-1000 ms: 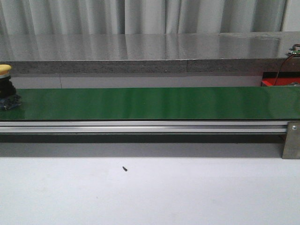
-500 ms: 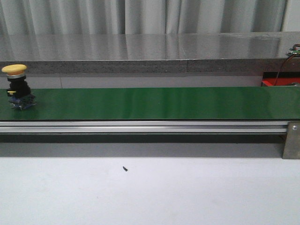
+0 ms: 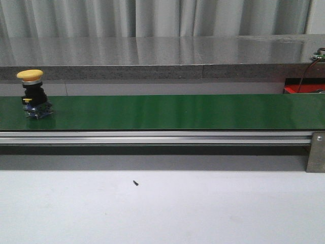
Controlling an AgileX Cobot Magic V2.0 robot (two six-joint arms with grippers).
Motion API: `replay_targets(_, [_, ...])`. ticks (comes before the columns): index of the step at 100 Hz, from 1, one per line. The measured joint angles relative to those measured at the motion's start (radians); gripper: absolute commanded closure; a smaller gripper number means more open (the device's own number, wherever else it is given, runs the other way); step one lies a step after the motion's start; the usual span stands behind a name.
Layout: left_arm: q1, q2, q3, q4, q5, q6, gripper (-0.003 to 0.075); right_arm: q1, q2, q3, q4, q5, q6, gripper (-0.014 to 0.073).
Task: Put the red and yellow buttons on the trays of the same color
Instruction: 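Grasp a red push-button on the table with the left gripper, then set the red button on the conveyor and open the left gripper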
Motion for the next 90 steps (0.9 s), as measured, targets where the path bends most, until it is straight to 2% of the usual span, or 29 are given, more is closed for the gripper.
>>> replay_targets(15, [-0.007,-0.104,0.000,-0.040,0.039,0.000,0.0547,0.000,0.000,0.000,0.000,0.002,0.000,0.0662])
replay_targets(29, [-0.061,-0.215,0.000,-0.049,0.064,0.000,0.0547,0.000,0.000,0.000,0.000,0.002,0.000,0.0662])
replay_targets(44, [-0.181,-0.288,0.000,-0.049,0.083,0.000,0.0547,0.000,0.000,0.000,0.000,0.002,0.000,0.0662])
replay_targets(69, [-0.403,-0.295,0.000,-0.055,0.097,0.007,0.0547,0.000,0.000,0.000,0.000,0.002,0.000,0.0662])
replay_targets(90, [-0.528,-0.284,0.000,-0.056,0.060,0.007,0.0547,0.000,0.000,0.000,0.000,0.002,0.000,0.0662])
